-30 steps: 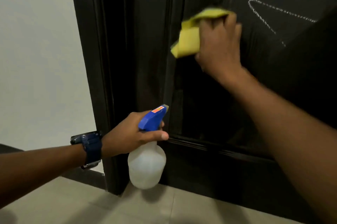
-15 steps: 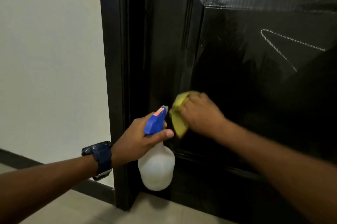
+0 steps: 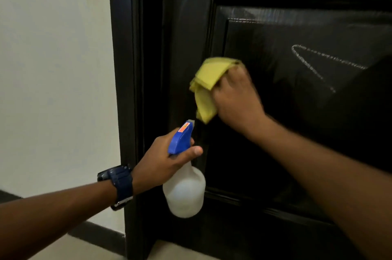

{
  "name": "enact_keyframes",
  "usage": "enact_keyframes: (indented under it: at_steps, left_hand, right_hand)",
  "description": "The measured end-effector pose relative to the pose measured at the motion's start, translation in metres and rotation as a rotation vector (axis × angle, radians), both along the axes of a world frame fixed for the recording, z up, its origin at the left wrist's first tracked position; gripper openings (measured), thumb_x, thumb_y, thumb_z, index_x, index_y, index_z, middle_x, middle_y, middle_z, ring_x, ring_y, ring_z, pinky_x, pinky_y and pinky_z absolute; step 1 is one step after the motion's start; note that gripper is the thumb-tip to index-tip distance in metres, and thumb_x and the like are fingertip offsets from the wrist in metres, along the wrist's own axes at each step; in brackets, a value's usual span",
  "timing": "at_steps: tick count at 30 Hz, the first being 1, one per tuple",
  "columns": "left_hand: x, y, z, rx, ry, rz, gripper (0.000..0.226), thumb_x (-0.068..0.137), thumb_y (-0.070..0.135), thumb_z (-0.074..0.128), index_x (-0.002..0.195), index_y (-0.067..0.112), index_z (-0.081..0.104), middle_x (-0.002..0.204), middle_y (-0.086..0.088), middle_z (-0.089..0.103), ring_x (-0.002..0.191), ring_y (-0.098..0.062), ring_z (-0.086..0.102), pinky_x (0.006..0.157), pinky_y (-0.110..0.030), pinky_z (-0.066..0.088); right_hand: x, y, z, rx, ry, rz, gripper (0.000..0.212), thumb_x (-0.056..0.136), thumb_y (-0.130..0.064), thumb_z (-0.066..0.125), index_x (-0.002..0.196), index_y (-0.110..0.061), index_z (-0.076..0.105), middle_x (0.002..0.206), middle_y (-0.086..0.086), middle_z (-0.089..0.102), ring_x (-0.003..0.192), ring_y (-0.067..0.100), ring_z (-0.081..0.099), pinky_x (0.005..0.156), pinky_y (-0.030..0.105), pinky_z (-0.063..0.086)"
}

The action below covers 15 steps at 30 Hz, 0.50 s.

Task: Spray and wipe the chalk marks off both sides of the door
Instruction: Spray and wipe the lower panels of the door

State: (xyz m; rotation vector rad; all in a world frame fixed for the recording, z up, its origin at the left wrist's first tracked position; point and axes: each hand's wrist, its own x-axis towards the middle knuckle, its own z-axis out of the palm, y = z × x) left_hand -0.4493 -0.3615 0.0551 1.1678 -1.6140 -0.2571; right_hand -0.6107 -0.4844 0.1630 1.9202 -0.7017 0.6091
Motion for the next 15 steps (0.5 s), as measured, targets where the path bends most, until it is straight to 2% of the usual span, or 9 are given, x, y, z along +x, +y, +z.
enact_keyframes:
  at_steps: [2, 5, 9, 11, 12, 13, 15]
  left_hand:
    - [-0.002, 0.004, 0.006, 0.003, 0.016, 0.003, 0.066, 0.072, 0.083, 0.059, 0.095, 0.022, 0.063, 0.091, 0.003, 0.065, 0.077, -0.017, 0.063, 0.069, -0.019, 0.051]
    - [-0.008, 0.011, 0.015, 0.002, 0.003, -0.001, 0.071, 0.07, 0.088, 0.056, 0.095, 0.022, 0.063, 0.092, 0.004, 0.065, 0.079, -0.018, 0.064, 0.07, -0.019, 0.052]
    - [-0.013, 0.016, 0.022, -0.013, -0.025, -0.003, 0.073, 0.069, 0.09, 0.054, 0.095, 0.023, 0.063, 0.094, 0.006, 0.065, 0.081, -0.018, 0.065, 0.071, -0.018, 0.053]
    - [-0.015, 0.017, 0.024, -0.015, -0.021, -0.011, 0.074, 0.068, 0.091, 0.053, 0.095, 0.023, 0.063, 0.094, 0.006, 0.065, 0.08, -0.017, 0.065, 0.07, -0.018, 0.053]
    - [-0.016, 0.017, 0.026, -0.018, -0.014, -0.012, 0.075, 0.067, 0.092, 0.053, 0.095, 0.023, 0.063, 0.093, 0.007, 0.065, 0.079, -0.017, 0.065, 0.069, -0.017, 0.053]
    - [-0.018, 0.017, 0.027, -0.019, -0.007, -0.012, 0.076, 0.066, 0.093, 0.053, 0.095, 0.023, 0.064, 0.093, 0.007, 0.065, 0.078, -0.016, 0.065, 0.069, -0.017, 0.053]
    - [-0.024, 0.015, 0.03, -0.011, 0.001, -0.012, 0.08, 0.063, 0.095, 0.053, 0.095, 0.023, 0.064, 0.093, 0.009, 0.066, 0.078, -0.015, 0.065, 0.069, -0.016, 0.053]
  right_hand:
    - [-0.021, 0.007, -0.048, 0.04, 0.134, 0.015, 0.032, 0.082, -0.022, 0.05, 0.096, -0.009, 0.075, 0.095, 0.018, 0.068, 0.101, 0.041, 0.06, 0.103, 0.051, 0.035]
    - [-0.06, 0.022, -0.089, 0.175, 0.216, -0.126, 0.024, 0.08, -0.027, 0.064, 0.099, -0.016, 0.074, 0.096, 0.012, 0.068, 0.101, 0.036, 0.056, 0.097, 0.048, 0.042]
    - [-0.094, 0.031, -0.063, 0.141, -0.094, -0.216, 0.03, 0.086, -0.018, 0.043, 0.109, -0.014, 0.064, 0.089, 0.012, 0.062, 0.093, 0.035, 0.05, 0.082, 0.046, 0.039]
    - [-0.114, 0.035, -0.028, 0.114, -0.263, -0.272, 0.034, 0.085, -0.017, 0.048, 0.118, -0.012, 0.057, 0.097, 0.015, 0.058, 0.096, 0.037, 0.049, 0.083, 0.048, 0.04]
    - [-0.123, 0.036, -0.012, 0.159, -0.312, -0.312, 0.048, 0.08, -0.019, 0.059, 0.127, -0.014, 0.051, 0.104, 0.016, 0.056, 0.101, 0.039, 0.048, 0.087, 0.049, 0.041]
    - [-0.129, 0.04, 0.002, 0.259, -0.313, -0.366, 0.07, 0.073, -0.023, 0.069, 0.136, -0.017, 0.041, 0.114, 0.015, 0.052, 0.109, 0.038, 0.046, 0.094, 0.05, 0.04]
    - [-0.133, 0.053, 0.022, 0.482, -0.241, -0.42, 0.102, 0.065, -0.04, 0.078, 0.148, -0.024, 0.02, 0.131, 0.012, 0.039, 0.125, 0.036, 0.035, 0.11, 0.049, 0.032]
